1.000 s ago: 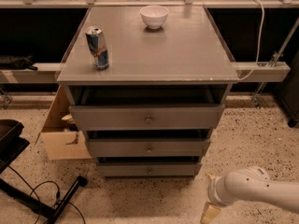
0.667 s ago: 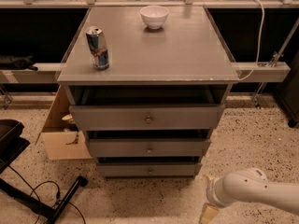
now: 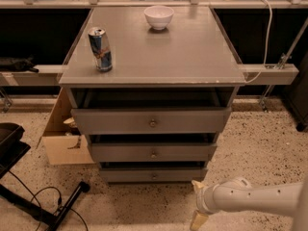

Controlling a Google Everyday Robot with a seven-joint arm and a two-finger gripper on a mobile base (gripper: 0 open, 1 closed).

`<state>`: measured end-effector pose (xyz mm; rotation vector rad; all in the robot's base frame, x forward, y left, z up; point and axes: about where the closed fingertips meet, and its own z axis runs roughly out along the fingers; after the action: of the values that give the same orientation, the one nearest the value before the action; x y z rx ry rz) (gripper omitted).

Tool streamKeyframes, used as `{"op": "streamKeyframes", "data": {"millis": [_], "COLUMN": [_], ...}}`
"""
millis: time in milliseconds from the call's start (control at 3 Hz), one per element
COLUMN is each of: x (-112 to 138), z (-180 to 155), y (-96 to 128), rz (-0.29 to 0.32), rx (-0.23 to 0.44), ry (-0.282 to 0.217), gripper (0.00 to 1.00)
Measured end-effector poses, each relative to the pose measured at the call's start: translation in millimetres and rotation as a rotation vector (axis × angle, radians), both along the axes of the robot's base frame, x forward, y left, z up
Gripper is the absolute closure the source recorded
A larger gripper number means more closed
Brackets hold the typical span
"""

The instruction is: Open bottom drawer

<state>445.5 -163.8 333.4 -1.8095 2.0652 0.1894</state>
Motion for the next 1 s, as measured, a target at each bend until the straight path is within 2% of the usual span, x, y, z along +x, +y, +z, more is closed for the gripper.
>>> {"op": "streamKeyframes", "data": {"millis": [333,1000], "x": [25,100], "z": [-27,-105], "y": [13,28], "rz": [0.025,-0.004], "rx": [-0.015,-0.097], "ry": [-0.017,0.001], "gripper": [0.00,0.00]}}
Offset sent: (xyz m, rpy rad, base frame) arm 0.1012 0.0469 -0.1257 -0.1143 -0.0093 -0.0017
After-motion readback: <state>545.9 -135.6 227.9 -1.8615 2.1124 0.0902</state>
